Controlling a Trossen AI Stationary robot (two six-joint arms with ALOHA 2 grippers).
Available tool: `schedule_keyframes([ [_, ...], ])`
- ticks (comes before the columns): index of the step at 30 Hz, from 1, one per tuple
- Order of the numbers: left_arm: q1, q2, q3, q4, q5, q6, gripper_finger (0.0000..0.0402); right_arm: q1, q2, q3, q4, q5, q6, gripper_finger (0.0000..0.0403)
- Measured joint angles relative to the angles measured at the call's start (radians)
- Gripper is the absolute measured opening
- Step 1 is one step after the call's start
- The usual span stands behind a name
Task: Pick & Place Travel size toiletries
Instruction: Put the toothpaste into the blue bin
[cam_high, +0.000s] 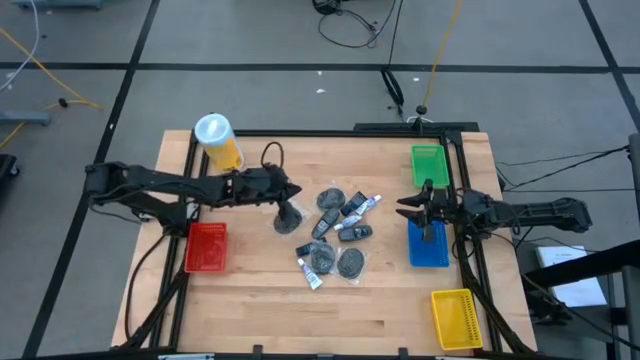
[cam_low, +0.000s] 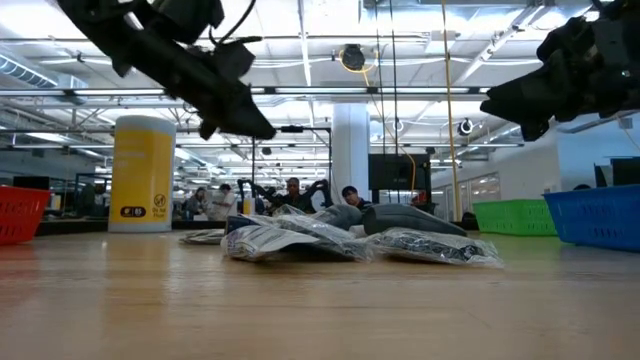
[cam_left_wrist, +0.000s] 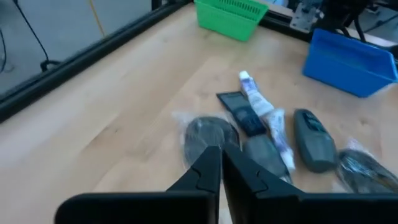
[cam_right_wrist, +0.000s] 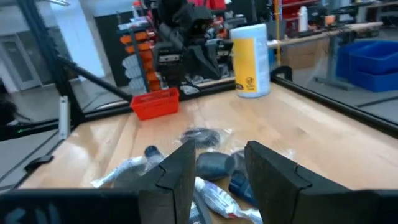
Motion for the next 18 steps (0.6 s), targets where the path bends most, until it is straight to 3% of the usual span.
schedule_keyframes([
  [7,0.014,0.136,0.000,0.188,0.004,0.035,0.0043,-0.011,0.258,0.010,0.181,0.006,0.010,0.0130],
  [15,-0.005,0.184,0.000,0.197,0.002,0.035,0.0037,-0.082,0.619,0.166,0.113,-0.006,0.010,0.0136],
  [18,-0.016,0.184,0.000,0.198,-0.005,0.037,0.0032,-0.135,0.752,0.221,0.100,-0.080,-0.026,0.0161],
])
